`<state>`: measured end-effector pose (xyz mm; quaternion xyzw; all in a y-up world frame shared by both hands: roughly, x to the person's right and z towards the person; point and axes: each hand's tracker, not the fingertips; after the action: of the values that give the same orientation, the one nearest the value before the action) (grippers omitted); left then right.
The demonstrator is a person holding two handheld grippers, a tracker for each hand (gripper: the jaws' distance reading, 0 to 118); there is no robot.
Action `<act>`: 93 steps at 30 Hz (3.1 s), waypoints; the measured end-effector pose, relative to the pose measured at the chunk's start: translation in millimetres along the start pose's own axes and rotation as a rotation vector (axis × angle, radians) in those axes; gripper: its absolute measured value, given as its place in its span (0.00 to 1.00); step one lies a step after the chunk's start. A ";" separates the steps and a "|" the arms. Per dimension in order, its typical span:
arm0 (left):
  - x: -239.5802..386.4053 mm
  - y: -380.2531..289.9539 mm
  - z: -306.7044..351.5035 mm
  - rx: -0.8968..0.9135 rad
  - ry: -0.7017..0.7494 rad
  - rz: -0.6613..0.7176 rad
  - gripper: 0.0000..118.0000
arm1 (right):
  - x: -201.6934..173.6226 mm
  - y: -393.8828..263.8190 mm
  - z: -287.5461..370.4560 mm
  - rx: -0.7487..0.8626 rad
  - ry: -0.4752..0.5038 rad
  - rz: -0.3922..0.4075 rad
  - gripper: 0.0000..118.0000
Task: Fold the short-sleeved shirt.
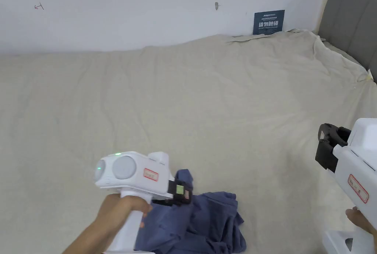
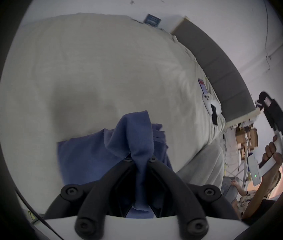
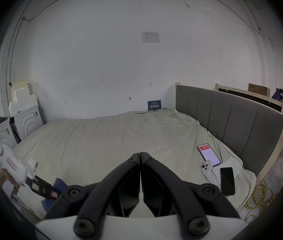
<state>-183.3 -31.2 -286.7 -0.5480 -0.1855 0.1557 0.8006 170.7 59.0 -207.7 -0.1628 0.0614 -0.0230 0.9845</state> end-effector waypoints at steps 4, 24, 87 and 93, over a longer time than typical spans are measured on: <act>27.1 -0.9 -41.9 -0.058 -0.001 -0.025 0.05 | 4.1 -2.2 0.4 -0.003 -0.002 -0.003 0.00; 48.4 -11.8 -41.0 0.154 0.033 0.007 1.00 | 15.9 -6.4 1.2 -0.016 -0.027 0.008 0.00; 108.5 -81.3 -44.8 0.596 0.113 -0.310 0.00 | 15.8 3.4 17.3 -0.001 -0.041 0.010 0.00; 89.6 -60.5 16.6 0.764 0.189 -0.300 0.00 | -1.2 10.8 17.9 0.039 -0.019 0.028 0.00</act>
<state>-109.2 1.7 -213.2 -0.1906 -0.1181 0.0440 0.9736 172.0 75.0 -194.2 -0.1429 0.0540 -0.0089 0.9882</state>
